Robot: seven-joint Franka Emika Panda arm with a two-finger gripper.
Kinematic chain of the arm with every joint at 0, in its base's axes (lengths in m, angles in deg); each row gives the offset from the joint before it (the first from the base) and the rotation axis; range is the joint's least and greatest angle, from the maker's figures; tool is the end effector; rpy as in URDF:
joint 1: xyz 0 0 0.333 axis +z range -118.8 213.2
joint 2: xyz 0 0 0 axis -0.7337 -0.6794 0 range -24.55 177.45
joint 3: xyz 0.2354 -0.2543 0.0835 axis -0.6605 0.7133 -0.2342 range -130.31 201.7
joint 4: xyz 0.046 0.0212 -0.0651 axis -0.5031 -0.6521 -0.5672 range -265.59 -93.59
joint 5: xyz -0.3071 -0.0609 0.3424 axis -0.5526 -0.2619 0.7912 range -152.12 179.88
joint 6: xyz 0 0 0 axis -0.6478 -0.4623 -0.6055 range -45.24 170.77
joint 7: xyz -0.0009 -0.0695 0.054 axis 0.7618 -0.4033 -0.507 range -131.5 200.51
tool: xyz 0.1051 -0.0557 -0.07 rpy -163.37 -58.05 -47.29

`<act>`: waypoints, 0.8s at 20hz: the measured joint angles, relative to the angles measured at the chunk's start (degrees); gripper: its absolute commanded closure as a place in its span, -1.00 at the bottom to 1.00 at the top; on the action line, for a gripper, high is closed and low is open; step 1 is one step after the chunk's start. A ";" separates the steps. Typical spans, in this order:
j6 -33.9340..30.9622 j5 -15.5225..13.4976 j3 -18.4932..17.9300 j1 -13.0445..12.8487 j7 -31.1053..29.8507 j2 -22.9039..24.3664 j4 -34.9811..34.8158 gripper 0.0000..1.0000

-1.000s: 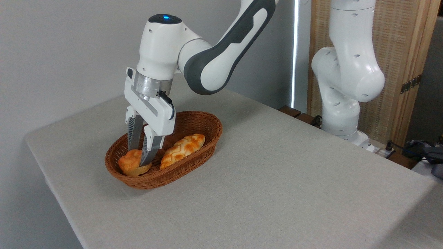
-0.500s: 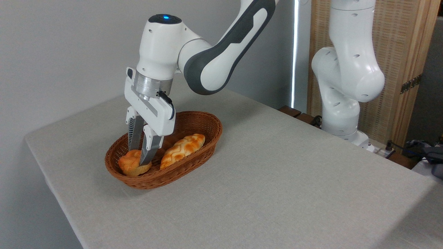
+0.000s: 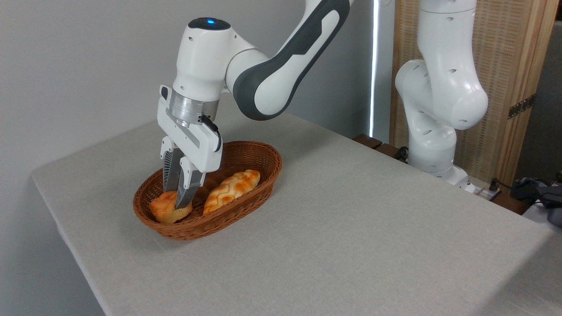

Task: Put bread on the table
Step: 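Close the gripper on the small round bun, then lift the bun out of the basket and move it beside the basket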

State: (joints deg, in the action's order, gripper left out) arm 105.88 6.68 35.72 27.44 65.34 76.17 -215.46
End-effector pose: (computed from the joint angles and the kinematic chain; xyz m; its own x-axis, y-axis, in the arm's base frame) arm 0.6006 -0.2152 0.3959 0.6302 -0.6680 0.3958 -0.6863 -0.7176 -0.1184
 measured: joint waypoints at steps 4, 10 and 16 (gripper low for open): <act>-0.33 0.00 -0.14 0.00 -0.01 0.11 0.16 -0.04; -10.82 0.00 -0.42 0.03 -0.01 0.44 4.04 -0.04; -27.60 0.00 -3.12 0.43 -0.01 1.35 12.84 -0.04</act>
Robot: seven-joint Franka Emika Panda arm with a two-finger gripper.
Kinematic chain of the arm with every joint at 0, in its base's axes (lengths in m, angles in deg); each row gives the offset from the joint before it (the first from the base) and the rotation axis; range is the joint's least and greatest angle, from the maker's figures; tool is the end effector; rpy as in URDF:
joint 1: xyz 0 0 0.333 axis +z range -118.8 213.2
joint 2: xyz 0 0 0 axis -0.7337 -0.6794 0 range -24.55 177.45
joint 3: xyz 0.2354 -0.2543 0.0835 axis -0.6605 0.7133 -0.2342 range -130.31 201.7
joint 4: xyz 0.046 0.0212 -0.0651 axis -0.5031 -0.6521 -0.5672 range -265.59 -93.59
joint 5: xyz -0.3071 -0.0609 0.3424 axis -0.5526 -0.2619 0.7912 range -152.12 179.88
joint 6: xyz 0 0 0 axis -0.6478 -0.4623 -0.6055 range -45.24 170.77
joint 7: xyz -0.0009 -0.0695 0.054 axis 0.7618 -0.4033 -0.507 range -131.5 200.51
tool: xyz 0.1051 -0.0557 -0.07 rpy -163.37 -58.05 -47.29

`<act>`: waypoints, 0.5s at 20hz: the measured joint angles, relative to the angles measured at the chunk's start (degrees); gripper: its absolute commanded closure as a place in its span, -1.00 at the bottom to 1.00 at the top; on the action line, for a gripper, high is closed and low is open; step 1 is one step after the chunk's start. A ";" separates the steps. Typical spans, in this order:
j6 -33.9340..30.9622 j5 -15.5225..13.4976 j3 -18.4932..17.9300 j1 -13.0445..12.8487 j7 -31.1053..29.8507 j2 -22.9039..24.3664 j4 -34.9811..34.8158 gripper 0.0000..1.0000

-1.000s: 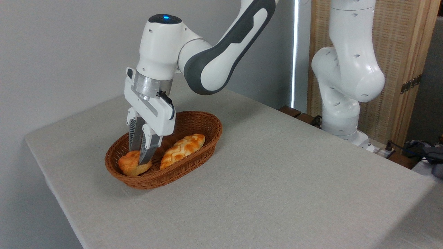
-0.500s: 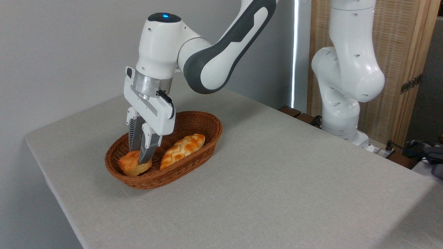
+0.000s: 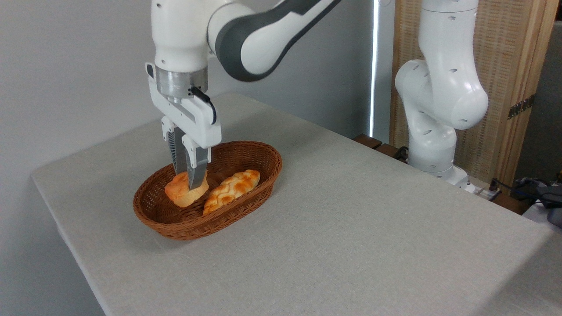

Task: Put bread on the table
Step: 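Lift the bun out of the basket and move it beside the basket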

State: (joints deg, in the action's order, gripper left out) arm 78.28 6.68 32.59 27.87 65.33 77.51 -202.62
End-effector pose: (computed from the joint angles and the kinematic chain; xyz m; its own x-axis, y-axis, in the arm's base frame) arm 0.6141 -0.1877 0.4775 0.7065 -0.6746 0.2137 -0.6920 -0.7219 0.0090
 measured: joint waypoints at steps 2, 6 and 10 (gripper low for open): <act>-3.97 0.00 -1.36 0.06 0.02 0.13 2.51 -0.05; -5.50 3.10 -3.85 0.17 0.03 0.55 4.82 -0.07; -5.54 9.13 -7.60 0.27 0.61 0.52 5.02 -0.09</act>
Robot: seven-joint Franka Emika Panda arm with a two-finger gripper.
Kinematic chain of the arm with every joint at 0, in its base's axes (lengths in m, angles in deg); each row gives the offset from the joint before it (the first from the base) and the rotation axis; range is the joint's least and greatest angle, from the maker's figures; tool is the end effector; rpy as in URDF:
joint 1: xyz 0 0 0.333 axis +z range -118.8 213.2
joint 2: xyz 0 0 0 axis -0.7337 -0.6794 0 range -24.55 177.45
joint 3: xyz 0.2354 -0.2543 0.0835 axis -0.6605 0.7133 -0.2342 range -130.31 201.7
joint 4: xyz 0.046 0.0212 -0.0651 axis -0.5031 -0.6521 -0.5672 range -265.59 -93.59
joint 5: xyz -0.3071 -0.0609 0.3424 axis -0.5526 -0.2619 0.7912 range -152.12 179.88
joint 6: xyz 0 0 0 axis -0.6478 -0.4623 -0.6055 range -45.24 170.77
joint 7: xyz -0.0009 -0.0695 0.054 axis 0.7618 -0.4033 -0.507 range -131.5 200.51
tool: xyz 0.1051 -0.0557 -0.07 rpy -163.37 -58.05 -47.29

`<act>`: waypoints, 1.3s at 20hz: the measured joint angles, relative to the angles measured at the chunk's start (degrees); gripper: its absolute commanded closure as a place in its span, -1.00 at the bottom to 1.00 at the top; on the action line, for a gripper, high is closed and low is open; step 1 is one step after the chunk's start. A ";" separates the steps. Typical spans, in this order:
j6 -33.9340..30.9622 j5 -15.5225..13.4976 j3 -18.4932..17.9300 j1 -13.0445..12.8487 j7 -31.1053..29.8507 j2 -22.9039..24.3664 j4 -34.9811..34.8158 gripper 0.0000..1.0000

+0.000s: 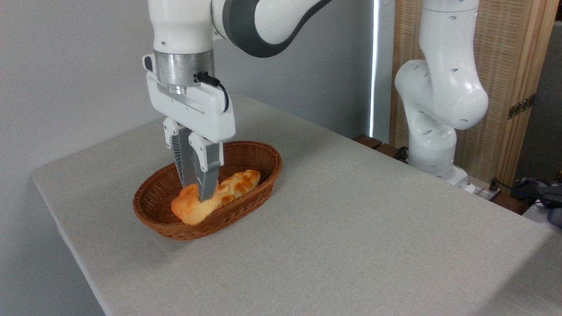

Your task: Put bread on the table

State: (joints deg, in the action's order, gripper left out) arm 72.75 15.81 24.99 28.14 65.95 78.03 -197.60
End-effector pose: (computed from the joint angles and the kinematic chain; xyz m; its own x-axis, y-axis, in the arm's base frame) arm 0.6394 -0.0903 0.5217 0.7473 -0.6493 0.1415 -0.6384 -0.7606 -0.1184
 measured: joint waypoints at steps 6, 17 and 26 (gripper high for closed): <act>-0.01 1.24 -4.72 0.14 5.22 -1.78 -0.49 -0.24; 0.01 2.21 -4.63 -0.11 5.22 -5.23 -0.35 -0.98; 0.01 2.21 -4.63 -0.11 5.22 -5.22 -0.06 -1.00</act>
State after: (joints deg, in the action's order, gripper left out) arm 72.75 18.02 20.35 28.03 71.17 72.81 -197.66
